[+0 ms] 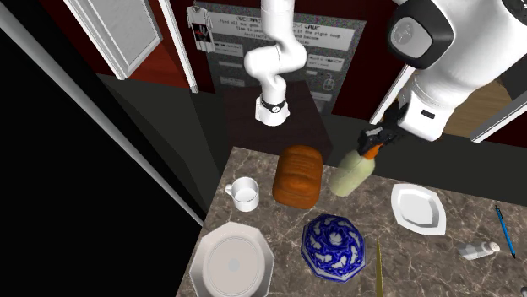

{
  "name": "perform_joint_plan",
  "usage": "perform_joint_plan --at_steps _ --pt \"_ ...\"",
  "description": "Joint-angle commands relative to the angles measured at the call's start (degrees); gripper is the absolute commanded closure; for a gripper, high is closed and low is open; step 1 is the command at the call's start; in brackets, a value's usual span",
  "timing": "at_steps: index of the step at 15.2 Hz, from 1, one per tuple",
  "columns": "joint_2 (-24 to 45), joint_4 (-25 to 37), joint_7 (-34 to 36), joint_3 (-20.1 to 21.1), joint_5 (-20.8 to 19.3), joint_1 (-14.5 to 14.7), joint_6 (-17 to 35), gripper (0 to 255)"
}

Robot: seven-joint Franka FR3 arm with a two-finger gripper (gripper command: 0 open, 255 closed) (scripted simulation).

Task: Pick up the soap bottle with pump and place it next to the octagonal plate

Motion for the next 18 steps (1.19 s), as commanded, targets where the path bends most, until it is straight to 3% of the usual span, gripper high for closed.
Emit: perform_joint_plan --at_steps 1,6,18 --pt "3.36 1.63 2.68 1.27 -0.53 1.07 1.41 255" --pt "12.64 8.30 8.33 3.48 -2.72 3.99 3.06 255" --pt "13.96 0.73 9.42 3.24 -3.38 3.91 11.82 255"
